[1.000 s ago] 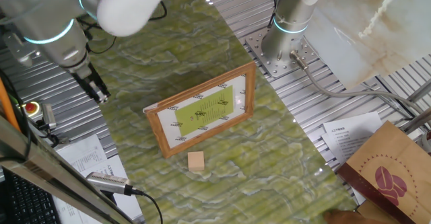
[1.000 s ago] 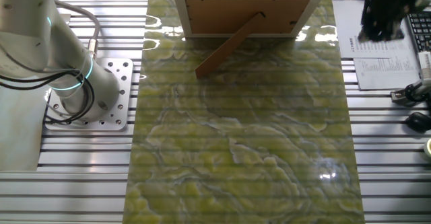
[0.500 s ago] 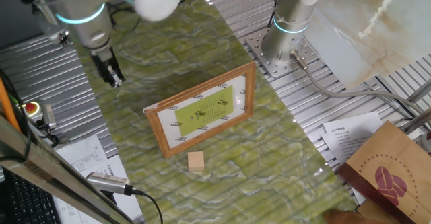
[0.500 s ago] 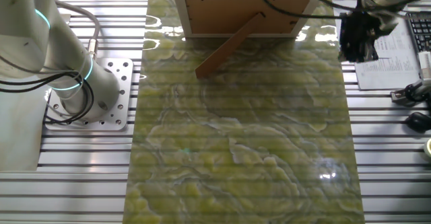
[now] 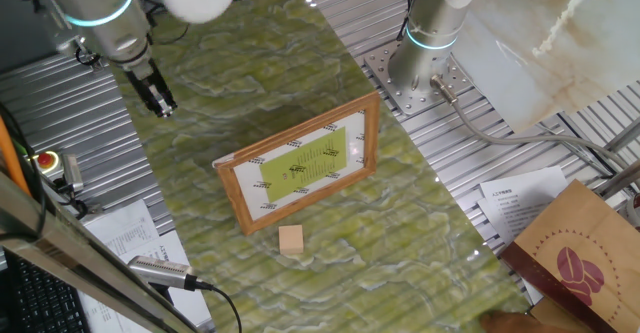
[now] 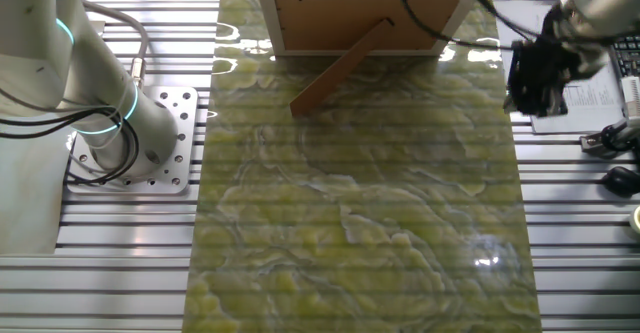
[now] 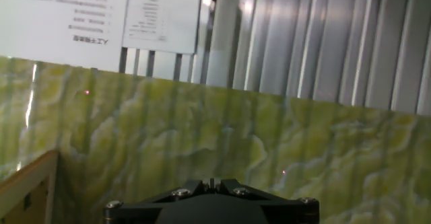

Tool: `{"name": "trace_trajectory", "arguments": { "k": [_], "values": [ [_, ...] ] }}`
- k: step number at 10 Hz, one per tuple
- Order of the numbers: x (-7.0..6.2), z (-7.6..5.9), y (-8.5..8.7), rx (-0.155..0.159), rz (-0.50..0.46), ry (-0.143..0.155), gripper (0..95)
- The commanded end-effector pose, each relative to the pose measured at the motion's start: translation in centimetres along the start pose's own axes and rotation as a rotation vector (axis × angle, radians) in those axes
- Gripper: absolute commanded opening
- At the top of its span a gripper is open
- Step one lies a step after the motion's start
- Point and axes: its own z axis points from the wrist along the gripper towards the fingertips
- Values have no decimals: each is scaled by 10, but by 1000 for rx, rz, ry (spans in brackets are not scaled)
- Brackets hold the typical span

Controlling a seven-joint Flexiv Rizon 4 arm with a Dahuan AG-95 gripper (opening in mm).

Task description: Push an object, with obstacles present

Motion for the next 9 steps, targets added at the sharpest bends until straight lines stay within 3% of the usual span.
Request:
{"name": "trace_trajectory", "arguments": {
  "k": [1,4,6,9],
  "values": [
    [8,-1,-5,-9,103,-10,0],
    [18,0,-6,-11,166,-9,0],
    [16,-3,-6,-15,165,-14,0],
    [14,-4,-5,-10,148,4,0]
  ]
}}
